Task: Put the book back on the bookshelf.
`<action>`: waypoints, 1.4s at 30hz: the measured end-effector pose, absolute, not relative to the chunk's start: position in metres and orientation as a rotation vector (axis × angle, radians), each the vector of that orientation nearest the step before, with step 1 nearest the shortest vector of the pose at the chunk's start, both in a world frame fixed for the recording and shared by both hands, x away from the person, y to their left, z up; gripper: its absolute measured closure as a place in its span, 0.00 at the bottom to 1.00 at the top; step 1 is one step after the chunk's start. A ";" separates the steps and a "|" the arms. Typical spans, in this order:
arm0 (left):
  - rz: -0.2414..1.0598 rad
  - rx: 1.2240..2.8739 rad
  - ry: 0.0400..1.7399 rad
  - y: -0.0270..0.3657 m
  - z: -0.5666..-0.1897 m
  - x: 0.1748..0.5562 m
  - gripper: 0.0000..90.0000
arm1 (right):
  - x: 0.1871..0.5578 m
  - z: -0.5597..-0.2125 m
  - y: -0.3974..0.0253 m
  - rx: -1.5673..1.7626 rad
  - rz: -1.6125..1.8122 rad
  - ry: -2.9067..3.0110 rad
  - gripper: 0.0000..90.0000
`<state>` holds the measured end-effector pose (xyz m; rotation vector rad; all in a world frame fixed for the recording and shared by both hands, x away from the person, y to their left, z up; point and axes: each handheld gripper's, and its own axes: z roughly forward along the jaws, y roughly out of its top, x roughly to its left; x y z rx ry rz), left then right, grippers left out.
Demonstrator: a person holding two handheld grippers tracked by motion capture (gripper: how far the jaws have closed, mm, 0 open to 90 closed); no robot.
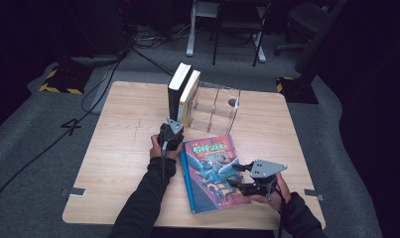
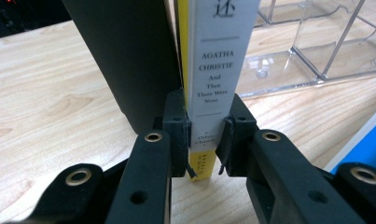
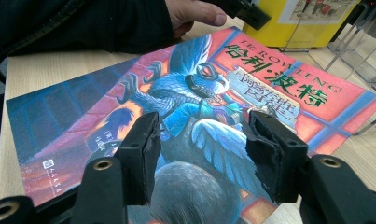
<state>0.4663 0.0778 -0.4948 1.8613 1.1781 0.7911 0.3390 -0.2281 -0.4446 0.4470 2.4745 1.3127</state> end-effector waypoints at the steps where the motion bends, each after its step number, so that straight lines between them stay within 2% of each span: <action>1: 0.799 1.858 1.175 0.077 -0.495 0.467 0.84 | 0.339 -0.445 -0.228 0.447 1.313 2.475 0.51; 15: 0.751 1.867 1.189 0.073 -0.491 0.486 0.82 | 0.340 -0.447 -0.227 0.441 1.304 2.487 0.51; 22: 0.749 1.872 1.120 0.078 -0.482 0.480 0.73 | 0.340 -0.447 -0.227 0.444 1.298 2.493 0.50; 26: 0.733 1.890 1.059 0.086 -0.477 0.472 0.63 | 0.340 -0.447 -0.228 0.444 1.291 2.499 0.50; 28: 0.719 1.913 1.047 0.091 -0.479 0.469 0.62 | 0.339 -0.447 -0.227 0.441 1.289 2.501 0.50; 31: 0.689 1.942 1.031 0.099 -0.484 0.464 0.68 | 0.339 -0.447 -0.227 0.440 1.287 2.506 0.50; 35: 0.674 1.987 1.043 0.106 -0.492 0.464 0.89 | 0.339 -0.449 -0.225 0.429 1.274 2.522 0.49; 37: 0.662 1.986 1.046 0.106 -0.493 0.466 0.92 | 0.339 -0.449 -0.224 0.427 1.269 2.526 0.49; 42: 0.653 2.004 1.035 0.097 -0.495 0.470 0.92 | 0.340 -0.450 -0.223 0.424 1.266 2.527 0.49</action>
